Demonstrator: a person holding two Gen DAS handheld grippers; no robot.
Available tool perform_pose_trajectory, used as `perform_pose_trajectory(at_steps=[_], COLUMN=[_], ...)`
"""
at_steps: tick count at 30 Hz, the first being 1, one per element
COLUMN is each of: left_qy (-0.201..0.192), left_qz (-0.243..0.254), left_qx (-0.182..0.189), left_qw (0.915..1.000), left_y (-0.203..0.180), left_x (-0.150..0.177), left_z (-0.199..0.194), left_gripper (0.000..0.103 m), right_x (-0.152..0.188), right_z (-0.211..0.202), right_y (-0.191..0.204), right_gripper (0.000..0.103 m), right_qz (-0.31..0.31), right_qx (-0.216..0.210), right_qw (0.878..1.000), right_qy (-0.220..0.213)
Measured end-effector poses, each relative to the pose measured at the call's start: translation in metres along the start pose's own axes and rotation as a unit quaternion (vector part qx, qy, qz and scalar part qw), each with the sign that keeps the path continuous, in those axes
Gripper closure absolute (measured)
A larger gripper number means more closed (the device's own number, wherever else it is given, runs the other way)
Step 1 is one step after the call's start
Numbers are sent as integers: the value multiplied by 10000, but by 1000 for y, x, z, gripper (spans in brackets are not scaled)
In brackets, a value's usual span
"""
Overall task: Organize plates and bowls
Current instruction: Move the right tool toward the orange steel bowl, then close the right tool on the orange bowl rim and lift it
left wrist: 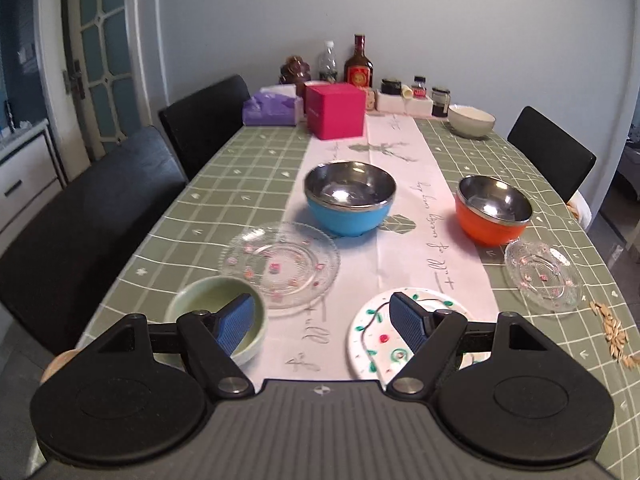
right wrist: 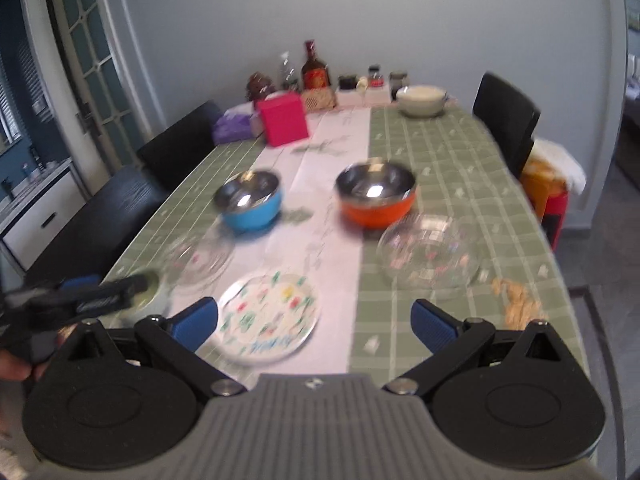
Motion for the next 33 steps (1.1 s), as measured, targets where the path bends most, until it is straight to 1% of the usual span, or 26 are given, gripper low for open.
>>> perform_pose_trajectory(at_steps=[2, 4, 6, 8, 10, 13, 14, 16, 18, 19, 21, 23, 24, 26, 28, 30, 31, 32, 33], left_qy=[221, 252, 228, 219, 179, 10, -60, -271, -490, -547, -582, -534, -479, -472, -544, -597, -625, -643, -643], left_qz=[36, 48, -74, -237, -326, -444, -421, -241, -170, -228, -318, -409, -447, -416, -273, -180, -178, -187, -172], left_qx=[72, 149, 157, 207, 315, 300, 294, 250, 153, 119, 207, 254, 199, -62, -301, -396, -415, -433, -459], left_qw=[9997, 9996, 9996, 9993, 9988, 9986, 9987, 9990, 9985, 9982, 9976, 9974, 9977, 9980, 9977, 9973, 9970, 9968, 9967], left_y=[-11, -25, -39, -53, -71, -95, -103, -119, -135, -140, -151, -161, -166, -173, -179, -184, -184, -184, -186], left_x=[-8, -18, -30, -40, -50, -58, -60, -63, -66, -67, -69, -70, -70, -68, -69, -70, -70, -70, -70], left_z=[15, 30, 48, 65, 85, 111, 119, 132, 143, 148, 158, 169, 176, 186, 195, 201, 203, 204, 207], left_gripper=[13, 13, 13, 13, 13, 13, 13, 13, 13, 13, 13, 13, 13, 13, 13, 13, 14, 16, 35], right_x=[-15, -30, -44, -56, -64, -69, -67, -64, -61, -61, -61, -63, -64, -63, -58, -53, -51, -49, -46], right_z=[26, 56, 82, 107, 127, 158, 167, 185, 199, 203, 206, 214, 220, 230, 237, 245, 250, 253, 256], right_y=[-16, -35, -56, -78, -99, -123, -130, -142, -150, -152, -155, -159, -160, -163, -166, -167, -167, -167, -167], right_gripper=[3, 3, 3, 3, 3, 3, 3, 3, 3, 3, 3, 4, 6, 17, 19, 21, 27, 34, 34], right_qz=[-257, -363, -208, 224, 819, 1491, 1683, 1990, 2130, 2146, 2160, 2120, 2096, 2125, 2193, 2143, 2085, 2057, 2101], right_qx=[331, 518, 522, 574, 495, 386, 370, 194, -38, -183, -325, -335, -299, -333, -412, -292, -261, -316, -461], right_qw=[9989, 9975, 9980, 9978, 9951, 9878, 9847, 9794, 9768, 9763, 9748, 9755, 9765, 9760, 9743, 9762, 9776, 9781, 9766], right_qy=[-191, -305, -299, -257, -245, -229, -273, -300, -204, -230, -443, -472, -412, -329, -319, -183, -97, -42, -48])
Point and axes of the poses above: each gripper's, at about its wrist camera, not at the fingertips, and z roughly the way its jaws point, y to its left, x to its underside, the point moved 4 cm from there along z, roughly the way its jaws point, and after that the axes turned 2 degrees about -z, right-handed, at the moved point
